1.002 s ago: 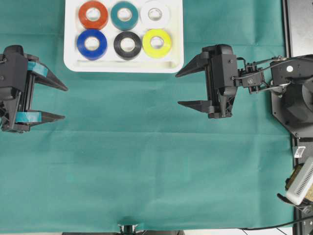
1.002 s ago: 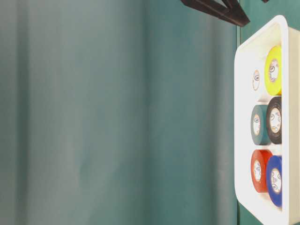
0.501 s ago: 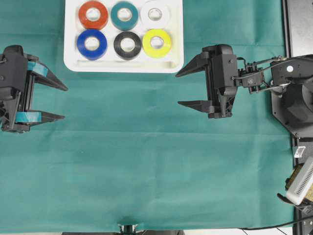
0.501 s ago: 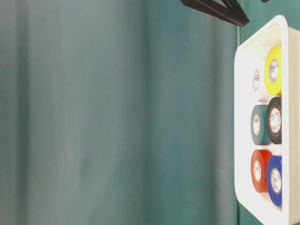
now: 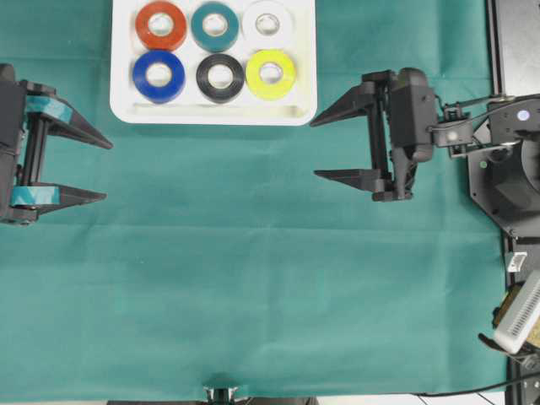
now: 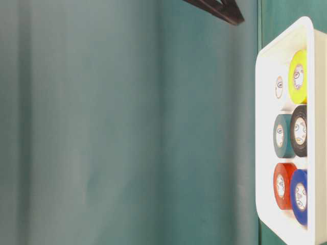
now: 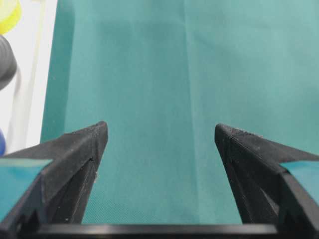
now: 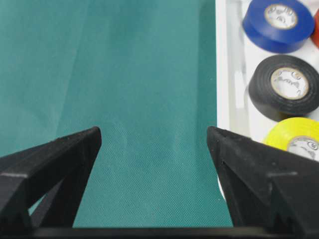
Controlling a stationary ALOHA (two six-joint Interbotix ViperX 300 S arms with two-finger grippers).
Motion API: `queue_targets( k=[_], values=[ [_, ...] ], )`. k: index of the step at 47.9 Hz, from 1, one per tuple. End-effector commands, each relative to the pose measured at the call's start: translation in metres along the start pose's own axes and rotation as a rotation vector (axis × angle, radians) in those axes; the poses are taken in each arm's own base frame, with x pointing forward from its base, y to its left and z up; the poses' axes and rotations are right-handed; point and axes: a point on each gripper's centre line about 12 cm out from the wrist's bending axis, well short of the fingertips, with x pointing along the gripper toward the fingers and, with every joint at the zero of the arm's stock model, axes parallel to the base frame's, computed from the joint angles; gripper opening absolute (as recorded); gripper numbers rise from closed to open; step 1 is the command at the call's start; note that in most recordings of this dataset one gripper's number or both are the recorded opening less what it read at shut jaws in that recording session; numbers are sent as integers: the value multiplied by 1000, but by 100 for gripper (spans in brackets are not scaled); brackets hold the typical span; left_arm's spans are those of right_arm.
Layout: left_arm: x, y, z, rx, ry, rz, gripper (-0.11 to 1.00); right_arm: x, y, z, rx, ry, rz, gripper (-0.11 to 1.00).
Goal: Put the tape alternately from left to right into the white case.
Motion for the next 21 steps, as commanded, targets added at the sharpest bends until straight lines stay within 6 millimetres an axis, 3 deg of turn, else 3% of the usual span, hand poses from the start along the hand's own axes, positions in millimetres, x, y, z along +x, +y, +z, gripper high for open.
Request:
queue_targets(
  k=[1,21],
  values=[
    [-5,0,7,-2,-39,0,92,-7,2,8,0,-39,6,79],
    [-21,4,-3,-5,-63,7,92,-37,4,-4,-2,-92,8,79]
  ],
)
